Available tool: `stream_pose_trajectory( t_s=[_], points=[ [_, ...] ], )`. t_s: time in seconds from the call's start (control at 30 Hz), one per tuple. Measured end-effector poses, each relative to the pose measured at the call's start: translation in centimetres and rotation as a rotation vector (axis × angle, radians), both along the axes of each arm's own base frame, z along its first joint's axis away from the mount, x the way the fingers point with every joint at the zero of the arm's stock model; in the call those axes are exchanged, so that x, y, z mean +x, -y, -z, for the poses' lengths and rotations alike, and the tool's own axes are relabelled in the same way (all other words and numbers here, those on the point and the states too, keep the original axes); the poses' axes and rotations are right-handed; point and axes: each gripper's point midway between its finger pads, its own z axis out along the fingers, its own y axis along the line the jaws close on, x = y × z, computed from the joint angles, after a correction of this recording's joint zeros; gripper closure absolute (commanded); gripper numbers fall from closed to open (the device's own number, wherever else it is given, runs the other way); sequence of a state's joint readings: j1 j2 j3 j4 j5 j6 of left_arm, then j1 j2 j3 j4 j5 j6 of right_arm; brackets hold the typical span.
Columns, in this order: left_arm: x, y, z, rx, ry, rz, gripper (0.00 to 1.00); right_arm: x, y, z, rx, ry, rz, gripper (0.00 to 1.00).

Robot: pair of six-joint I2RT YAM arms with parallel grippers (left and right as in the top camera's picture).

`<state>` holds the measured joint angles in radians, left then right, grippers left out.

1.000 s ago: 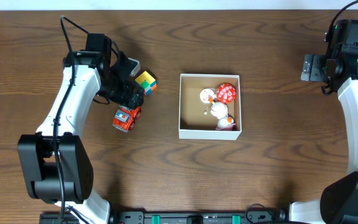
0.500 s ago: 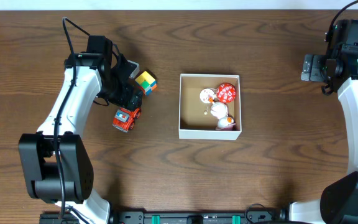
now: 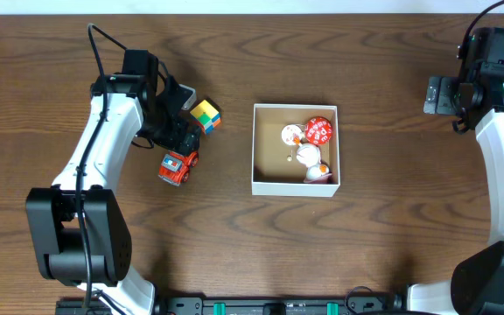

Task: Pack container
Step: 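Move the left gripper over the red fire truck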

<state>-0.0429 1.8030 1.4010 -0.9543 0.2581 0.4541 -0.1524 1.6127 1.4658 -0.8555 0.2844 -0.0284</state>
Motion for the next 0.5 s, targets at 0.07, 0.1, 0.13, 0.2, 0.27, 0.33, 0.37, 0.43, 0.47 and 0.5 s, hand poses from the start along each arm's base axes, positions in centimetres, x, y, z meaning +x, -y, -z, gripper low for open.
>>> stream_pose_trajectory(
  t_s=[0.07,0.1,0.13,0.2,0.27,0.33,0.37,0.43,0.47,0.5],
  points=[
    [-0.2,0.0,0.0,0.001,-0.006,0.000,0.02,0.0,0.0,0.0,0.000,0.000,0.000,0.01],
    [-0.2,0.0,0.0,0.001,-0.006,0.000,0.02,0.0,0.0,0.0,0.000,0.000,0.000,0.01],
    [-0.2,0.0,0.0,0.001,-0.007,0.000,0.02,0.0,0.0,0.0,0.000,0.000,0.000,0.01],
    [-0.2,-0.1,0.0,0.003,-0.006,0.000,0.02,0.0,0.0,0.0,0.000,0.000,0.000,0.01],
    [-0.1,-0.1,0.0,0.004,-0.006,-0.002,0.02,0.0,0.0,0.0,0.000,0.000,0.000,0.01],
    [-0.1,-0.4,0.0,0.007,-0.006,-0.008,0.02,0.0,0.0,0.0,0.000,0.000,0.000,0.01],
    [-0.1,-0.5,0.0,0.007,-0.006,-0.012,0.02,0.0,0.0,0.0,0.000,0.000,0.000,0.01],
    [0.0,-1.0,0.1,0.008,-0.004,-0.024,0.02,0.0,0.0,0.0,0.000,0.000,0.000,0.01],
    [0.1,-1.2,0.2,0.010,0.000,-0.030,0.02,0.0,0.0,0.0,0.000,0.000,0.000,0.01],
    [0.2,-1.5,0.4,0.010,0.004,-0.038,0.02,0.0,0.0,0.0,0.000,0.000,0.000,0.01]
  ],
)
